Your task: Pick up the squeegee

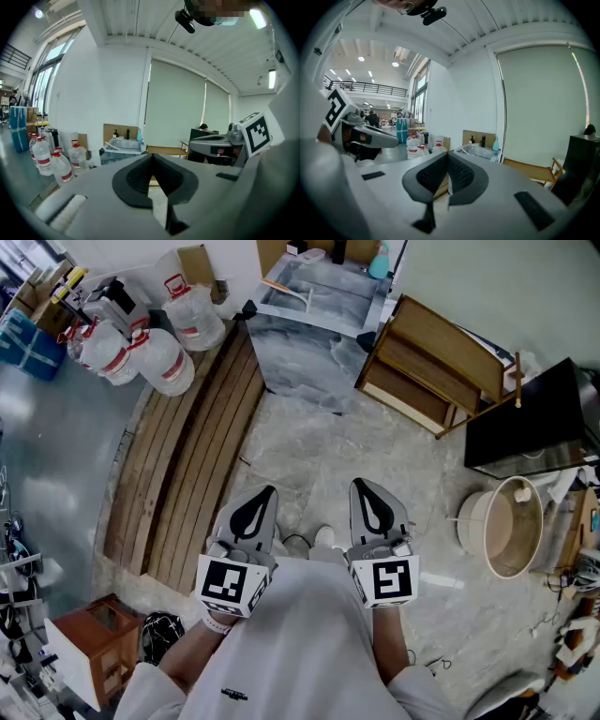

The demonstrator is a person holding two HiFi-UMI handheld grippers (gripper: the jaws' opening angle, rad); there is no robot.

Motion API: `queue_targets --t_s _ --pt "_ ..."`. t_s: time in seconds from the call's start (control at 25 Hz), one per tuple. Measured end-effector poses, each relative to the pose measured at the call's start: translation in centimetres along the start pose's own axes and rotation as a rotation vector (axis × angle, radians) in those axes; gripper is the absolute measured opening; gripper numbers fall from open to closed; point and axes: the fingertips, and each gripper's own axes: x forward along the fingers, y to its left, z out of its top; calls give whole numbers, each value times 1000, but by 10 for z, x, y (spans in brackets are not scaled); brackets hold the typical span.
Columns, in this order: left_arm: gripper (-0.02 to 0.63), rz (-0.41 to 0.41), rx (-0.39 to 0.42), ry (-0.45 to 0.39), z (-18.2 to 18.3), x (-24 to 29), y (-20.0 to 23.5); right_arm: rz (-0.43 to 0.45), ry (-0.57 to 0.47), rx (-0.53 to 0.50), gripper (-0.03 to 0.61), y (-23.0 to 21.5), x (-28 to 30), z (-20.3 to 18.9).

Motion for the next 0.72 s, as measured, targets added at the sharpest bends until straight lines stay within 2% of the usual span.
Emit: queue_targets --t_s 0.28,0.48,0.72 --pt "5 -14 -10 3 1 3 22 -36 19 -4 6 -1 14 1" --pt "5 -18 -18 -10 4 -1 43 -56 -6 28 6 8 29 8" --pt "5 5 -29 -18 1 -20 95 -67 5 32 6 34 58 10"
